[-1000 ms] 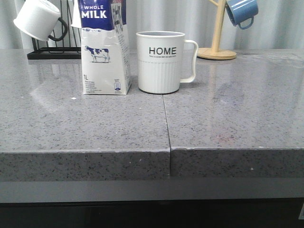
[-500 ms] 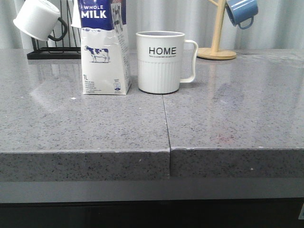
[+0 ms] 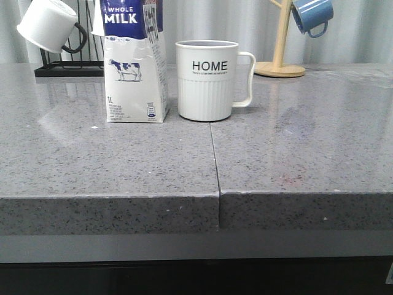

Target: Place milk next to cup

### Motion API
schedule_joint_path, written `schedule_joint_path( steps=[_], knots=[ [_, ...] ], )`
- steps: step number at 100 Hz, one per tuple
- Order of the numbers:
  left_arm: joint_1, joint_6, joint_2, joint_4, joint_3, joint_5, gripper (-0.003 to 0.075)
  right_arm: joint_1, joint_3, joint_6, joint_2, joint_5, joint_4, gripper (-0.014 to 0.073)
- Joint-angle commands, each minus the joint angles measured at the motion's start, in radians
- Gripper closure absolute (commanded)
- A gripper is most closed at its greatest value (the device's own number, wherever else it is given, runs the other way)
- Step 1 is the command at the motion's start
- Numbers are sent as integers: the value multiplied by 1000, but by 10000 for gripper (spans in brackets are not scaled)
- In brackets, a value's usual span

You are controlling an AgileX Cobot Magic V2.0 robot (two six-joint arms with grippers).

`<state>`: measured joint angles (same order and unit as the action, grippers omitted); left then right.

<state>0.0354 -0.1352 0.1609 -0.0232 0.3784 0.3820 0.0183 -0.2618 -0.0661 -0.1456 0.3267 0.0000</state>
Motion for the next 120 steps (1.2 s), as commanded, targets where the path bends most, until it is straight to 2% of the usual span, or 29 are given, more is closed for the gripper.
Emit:
schedule_joint_path(
  steps=[1,11,21,38,70,83,109,120],
  knots=[
    [-1,-5,10,23,27,-72,741,-5,-27,3,-9,-88,-11,662],
    [-1,-5,10,66,27,-77,741,-5,-27,3,-9,-88,-11,662],
    [-1,-5,10,82,3,-157,741,-5,-27,3,-9,-88,-11,662],
    [33,-5,-4,103,-106,-265,741,-5,-27,3,-9,-88,-11,662],
    [105,-14,-137,166,-296,-342,741,-5,-27,3,-9,-88,-11,662],
    [80,-14,-199,166,-350,-344,741,-5,-27,3,-9,-88,-11,662],
    [-3,-14,-199,143,-402,-373,741,-5,-27,3,-9,-87,-11,662],
    [-8,-14,-199,143,-408,-376,741,-5,-27,3,-9,-87,-11,662]
  ],
)
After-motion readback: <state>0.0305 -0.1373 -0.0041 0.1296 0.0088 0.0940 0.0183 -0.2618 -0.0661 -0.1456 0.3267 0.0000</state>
